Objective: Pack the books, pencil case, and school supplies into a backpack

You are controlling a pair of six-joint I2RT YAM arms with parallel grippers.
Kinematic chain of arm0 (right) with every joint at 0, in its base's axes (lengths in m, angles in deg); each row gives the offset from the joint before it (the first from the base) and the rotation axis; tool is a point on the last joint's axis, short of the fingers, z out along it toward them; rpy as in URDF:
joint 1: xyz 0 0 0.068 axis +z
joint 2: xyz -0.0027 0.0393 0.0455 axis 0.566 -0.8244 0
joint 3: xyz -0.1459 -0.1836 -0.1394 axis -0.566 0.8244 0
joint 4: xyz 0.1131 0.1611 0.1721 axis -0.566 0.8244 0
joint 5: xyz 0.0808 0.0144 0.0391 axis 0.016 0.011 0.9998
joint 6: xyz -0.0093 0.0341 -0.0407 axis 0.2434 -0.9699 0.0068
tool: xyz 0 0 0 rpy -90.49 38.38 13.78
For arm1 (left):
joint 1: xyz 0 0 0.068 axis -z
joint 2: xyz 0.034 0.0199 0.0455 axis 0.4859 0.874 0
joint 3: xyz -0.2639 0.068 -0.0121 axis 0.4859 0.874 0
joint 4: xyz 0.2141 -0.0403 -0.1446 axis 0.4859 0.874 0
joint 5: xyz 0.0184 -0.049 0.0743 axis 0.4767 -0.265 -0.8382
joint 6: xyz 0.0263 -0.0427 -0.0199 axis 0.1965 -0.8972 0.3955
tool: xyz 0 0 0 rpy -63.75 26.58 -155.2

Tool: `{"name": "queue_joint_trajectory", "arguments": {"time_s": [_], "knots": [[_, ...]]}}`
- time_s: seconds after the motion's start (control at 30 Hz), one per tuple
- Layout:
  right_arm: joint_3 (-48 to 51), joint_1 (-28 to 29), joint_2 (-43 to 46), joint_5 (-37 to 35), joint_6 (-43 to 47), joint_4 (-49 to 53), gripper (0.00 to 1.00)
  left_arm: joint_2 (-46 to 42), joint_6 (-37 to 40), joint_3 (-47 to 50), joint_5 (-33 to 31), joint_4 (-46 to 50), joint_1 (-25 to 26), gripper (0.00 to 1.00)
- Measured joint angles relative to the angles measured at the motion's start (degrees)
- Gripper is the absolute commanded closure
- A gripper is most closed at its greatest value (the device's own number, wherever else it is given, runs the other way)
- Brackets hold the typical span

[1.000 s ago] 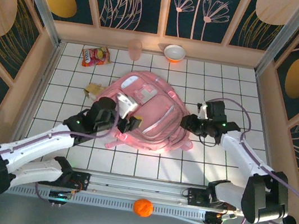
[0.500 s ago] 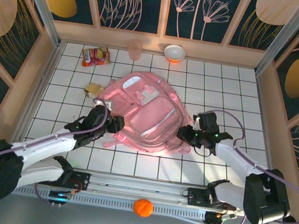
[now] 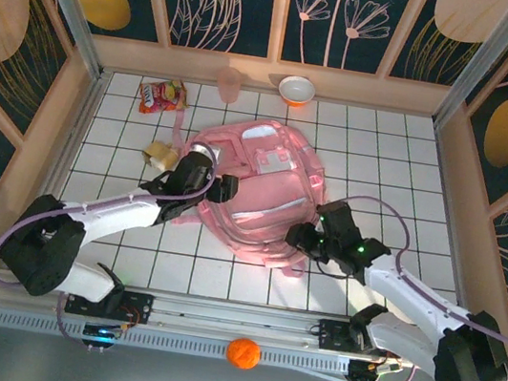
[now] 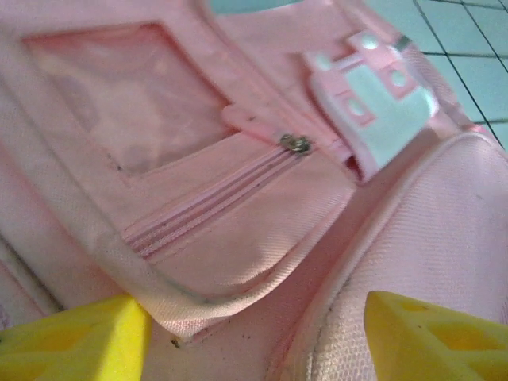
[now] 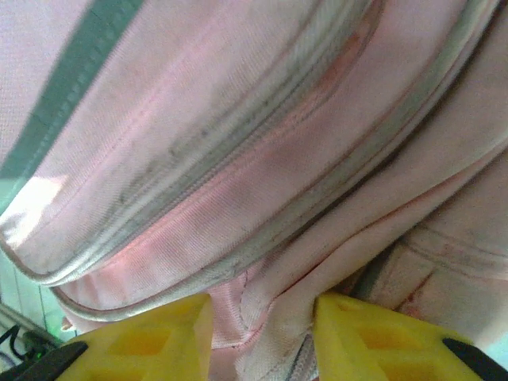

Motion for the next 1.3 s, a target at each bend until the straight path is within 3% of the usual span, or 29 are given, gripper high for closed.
{"name": "queue_joint_trajectory", "arguments": {"time_s": [0.1,0.3,0.4,0.53,0.87,1.17,1.23,1.3], "knots": [[-4.6,-0.4,2.9,-2.2,1.2,4.9,0.59,-4.3,8.3,0.2,2.2,0.1,0.0,0.26],[-10.9,-3.3,5.1,-3.4,5.3,9.3,0.59,-16.5,31.6,0.8,14.1,-1.2,0.1,0.27],[-11.0,-3.6,5.1,-3.4,6.3,9.6,0.59,-16.2,42.2,0.8,18.3,1.5,1.3,0.27],[-11.0,-3.6,5.0,-3.4,6.5,9.4,0.59,-10.7,52.0,0.4,18.3,6.1,6.5,0.27],[-9.4,-3.6,5.2,-3.6,6.3,7.8,0.59,-0.6,57.8,-2.8,17.8,7.4,14.2,0.26],[-8.0,-3.6,5.5,-3.6,6.1,6.9,0.59,4.7,53.5,-3.4,10.1,1.9,17.2,0.26],[-7.5,-3.6,6.1,-3.6,6.1,6.4,0.59,5.6,52.2,-3.4,7.5,0.6,17.2,0.37],[-7.1,-3.6,6.6,-3.6,6.1,6.1,0.6,6.5,50.6,-3.4,6.0,0.5,17.2,0.61]]}}
